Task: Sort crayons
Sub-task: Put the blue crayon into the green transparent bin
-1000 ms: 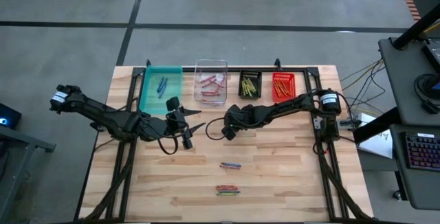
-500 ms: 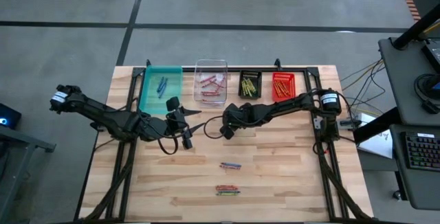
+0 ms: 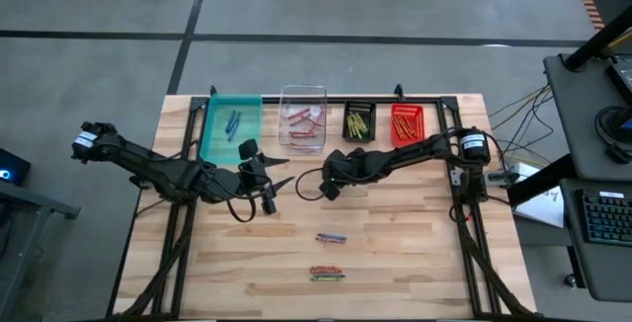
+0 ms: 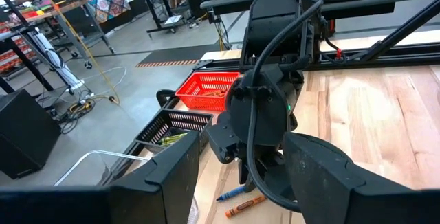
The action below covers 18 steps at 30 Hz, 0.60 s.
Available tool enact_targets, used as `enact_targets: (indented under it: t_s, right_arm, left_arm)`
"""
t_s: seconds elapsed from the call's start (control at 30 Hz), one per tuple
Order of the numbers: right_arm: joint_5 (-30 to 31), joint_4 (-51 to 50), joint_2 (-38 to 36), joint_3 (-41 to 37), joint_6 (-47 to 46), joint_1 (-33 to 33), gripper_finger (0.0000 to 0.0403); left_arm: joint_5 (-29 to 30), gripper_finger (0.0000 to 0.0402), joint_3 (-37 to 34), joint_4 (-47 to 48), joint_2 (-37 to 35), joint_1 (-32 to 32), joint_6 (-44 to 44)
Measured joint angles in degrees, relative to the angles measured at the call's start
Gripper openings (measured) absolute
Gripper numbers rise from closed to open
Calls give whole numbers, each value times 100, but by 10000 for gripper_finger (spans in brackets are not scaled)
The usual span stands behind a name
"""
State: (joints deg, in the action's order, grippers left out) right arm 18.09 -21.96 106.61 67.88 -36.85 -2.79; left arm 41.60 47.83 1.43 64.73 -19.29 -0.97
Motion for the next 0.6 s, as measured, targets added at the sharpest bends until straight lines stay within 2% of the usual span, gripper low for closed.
enact_targets:
  t_s: [0.43, 0.6]
  right_arm:
    - [-69, 629, -33, -789, -84, -11, 67]
    - [-111, 684, -26, -869, -88, -24, 28]
  left_arm:
    - [-2, 192, 0, -10, 0, 0, 46]
    - [-28, 192, 0, -13, 0, 0, 139]
